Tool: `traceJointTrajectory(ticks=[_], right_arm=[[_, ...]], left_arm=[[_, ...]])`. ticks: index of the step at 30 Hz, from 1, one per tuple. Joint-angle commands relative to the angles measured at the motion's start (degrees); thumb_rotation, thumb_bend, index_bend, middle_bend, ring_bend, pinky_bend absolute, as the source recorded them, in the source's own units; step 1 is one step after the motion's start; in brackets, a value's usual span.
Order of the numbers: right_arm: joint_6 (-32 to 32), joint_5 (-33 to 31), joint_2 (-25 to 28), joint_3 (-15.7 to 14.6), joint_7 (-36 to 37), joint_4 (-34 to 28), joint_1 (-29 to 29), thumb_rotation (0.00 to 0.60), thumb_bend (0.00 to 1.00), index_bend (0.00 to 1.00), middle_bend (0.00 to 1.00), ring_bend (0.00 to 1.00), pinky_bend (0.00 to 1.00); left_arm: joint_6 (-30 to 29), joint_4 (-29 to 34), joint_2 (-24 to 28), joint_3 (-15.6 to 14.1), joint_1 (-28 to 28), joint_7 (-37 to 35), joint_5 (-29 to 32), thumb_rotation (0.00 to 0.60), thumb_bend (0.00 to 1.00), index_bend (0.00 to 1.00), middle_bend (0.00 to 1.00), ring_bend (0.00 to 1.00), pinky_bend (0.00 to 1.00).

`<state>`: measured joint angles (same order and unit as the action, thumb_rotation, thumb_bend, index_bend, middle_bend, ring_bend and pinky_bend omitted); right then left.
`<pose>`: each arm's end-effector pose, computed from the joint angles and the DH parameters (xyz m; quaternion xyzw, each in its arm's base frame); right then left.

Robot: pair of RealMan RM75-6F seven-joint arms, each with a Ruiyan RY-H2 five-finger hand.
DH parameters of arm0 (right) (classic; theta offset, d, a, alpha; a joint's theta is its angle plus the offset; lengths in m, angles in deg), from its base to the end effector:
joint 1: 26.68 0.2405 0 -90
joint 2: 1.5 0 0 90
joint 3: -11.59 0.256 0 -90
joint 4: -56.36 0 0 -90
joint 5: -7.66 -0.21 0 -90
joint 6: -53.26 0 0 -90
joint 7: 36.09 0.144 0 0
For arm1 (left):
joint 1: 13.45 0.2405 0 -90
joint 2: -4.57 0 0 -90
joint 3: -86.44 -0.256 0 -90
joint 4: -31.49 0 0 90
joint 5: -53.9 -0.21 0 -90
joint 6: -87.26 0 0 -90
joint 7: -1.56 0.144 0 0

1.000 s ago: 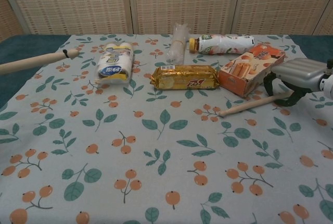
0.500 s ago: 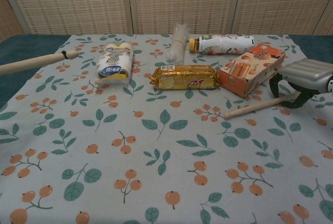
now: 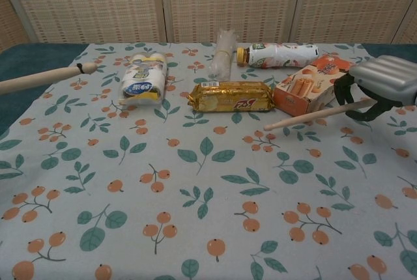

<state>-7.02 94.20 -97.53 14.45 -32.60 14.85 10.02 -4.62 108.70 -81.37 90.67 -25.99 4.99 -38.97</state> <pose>-0.2815 -0.3766 0.0175 0.7637 -0.2456 0.3101 0.5102 -0.2655 0.2212 0.0712 -0.6027 -0.3027 -0.5018 0.5416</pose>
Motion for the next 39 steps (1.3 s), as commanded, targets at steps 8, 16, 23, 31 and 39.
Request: traceJointTrajectory(ticks=[8, 16, 23, 31, 39], right_arm=[[-8.07, 1.39, 9.1, 0.9, 13.67, -14.82, -3.19, 0.6, 1.0, 0.71, 0.67, 0.79, 0.97], [-13.92, 3.46, 20.52, 1.89, 17.83, -31.59, -5.34, 0.6, 1.0, 0.71, 0.67, 0.79, 0.97], [-14.81, 3.41, 24.84, 3.72, 19.2, -39.38, -5.28, 0.6, 1.0, 0.72, 0.67, 0.8, 0.97], [-12.45, 1.38, 23.68, 6.16, 19.83, -40.53, -3.41, 0.6, 1.0, 0.72, 0.67, 0.8, 0.97], [-7.73, -2.5, 21.3, 8.19, 21.76, -38.86, -1.21, 0.6, 1.0, 0.72, 0.67, 0.8, 0.97]], left_arm=[[0.98, -0.35, -0.16, 0.85, -0.71, 0.65, 0.74, 0.6, 0.51, 0.76, 0.8, 1.0, 1.0], [3.21, 0.43, -3.74, 4.41, -3.22, 4.29, 3.99, 0.6, 0.51, 0.76, 0.81, 1.0, 1.0], [6.75, 7.19, -5.0, 5.5, -6.46, 2.65, 4.21, 0.6, 0.51, 0.76, 0.81, 1.0, 1.0], [8.97, 14.75, -6.84, 4.65, -8.71, 1.7, 2.86, 0.6, 0.51, 0.76, 0.81, 1.0, 1.0], [7.42, 20.07, -6.32, 1.98, -9.36, -1.74, -3.23, 0.6, 0.51, 0.76, 0.81, 1.0, 1.0]])
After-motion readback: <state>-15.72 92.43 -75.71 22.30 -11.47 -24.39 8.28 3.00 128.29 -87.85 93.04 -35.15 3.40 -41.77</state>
